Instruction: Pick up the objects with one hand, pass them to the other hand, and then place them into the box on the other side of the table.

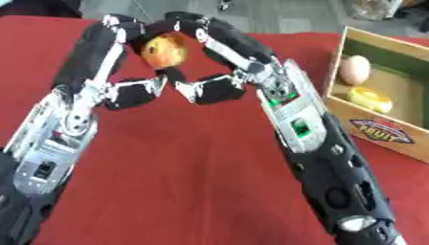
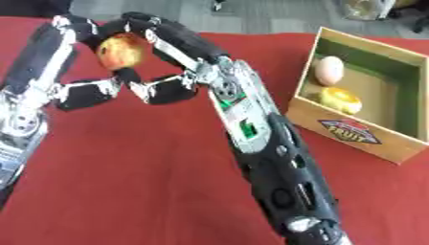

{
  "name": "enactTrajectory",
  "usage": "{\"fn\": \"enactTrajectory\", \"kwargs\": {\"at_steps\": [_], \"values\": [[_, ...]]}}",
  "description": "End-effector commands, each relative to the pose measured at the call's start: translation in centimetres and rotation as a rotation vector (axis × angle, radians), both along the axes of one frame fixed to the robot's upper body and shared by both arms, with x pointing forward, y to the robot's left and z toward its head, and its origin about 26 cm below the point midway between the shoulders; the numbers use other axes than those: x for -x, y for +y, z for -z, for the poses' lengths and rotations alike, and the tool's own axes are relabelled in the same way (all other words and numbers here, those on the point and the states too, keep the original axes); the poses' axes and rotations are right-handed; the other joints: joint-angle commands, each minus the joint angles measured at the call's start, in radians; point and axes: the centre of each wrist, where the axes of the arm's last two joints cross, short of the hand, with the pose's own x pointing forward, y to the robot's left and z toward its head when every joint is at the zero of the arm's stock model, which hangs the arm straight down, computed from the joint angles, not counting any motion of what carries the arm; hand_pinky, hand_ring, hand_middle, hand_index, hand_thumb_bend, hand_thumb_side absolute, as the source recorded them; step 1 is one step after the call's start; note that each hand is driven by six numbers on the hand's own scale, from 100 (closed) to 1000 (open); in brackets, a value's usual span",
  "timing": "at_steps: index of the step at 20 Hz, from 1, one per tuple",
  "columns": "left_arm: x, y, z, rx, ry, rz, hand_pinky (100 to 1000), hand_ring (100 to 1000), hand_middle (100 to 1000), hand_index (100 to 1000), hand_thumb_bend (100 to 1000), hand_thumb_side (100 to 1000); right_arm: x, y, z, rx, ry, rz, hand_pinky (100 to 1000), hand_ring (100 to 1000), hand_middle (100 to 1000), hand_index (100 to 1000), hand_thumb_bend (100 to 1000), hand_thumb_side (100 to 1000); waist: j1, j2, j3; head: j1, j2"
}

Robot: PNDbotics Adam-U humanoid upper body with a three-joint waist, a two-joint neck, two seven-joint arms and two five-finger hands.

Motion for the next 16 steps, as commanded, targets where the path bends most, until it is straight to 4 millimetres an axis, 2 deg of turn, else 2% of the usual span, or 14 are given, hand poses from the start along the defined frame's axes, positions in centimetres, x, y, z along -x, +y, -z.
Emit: {"fn": "enactTrajectory", "kwargs": {"at_steps": [1,8,13,16], "values": [[0.46,-0.07,-1.09,0.0,-0.047,0.006,664,500,432,459,222,100,0.19,0.27,-0.64,-0.012,-0.01,-0.014,967,1000,706,806,100,100,0.0,-0.028,0.0,-0.001,-0.011],[0.52,-0.13,-1.1,0.005,-0.056,0.004,664,500,433,460,228,100,0.1,0.25,-0.5,-0.026,0.012,-0.025,954,1000,586,717,100,100,0.0,-0.028,0.001,-0.001,-0.011],[0.63,-0.12,-1.2,0.001,-0.07,0.0,664,501,432,461,232,100,0.01,0.1,-0.43,-0.021,0.009,-0.012,951,1000,575,711,100,100,0.0,-0.027,0.002,-0.002,-0.012],[0.72,-0.13,-1.26,0.002,-0.081,-0.003,664,501,432,462,233,100,-0.03,-0.04,-0.41,-0.001,-0.005,-0.001,958,1000,603,742,100,128,0.0,-0.026,0.002,0.0,-0.013]]}}
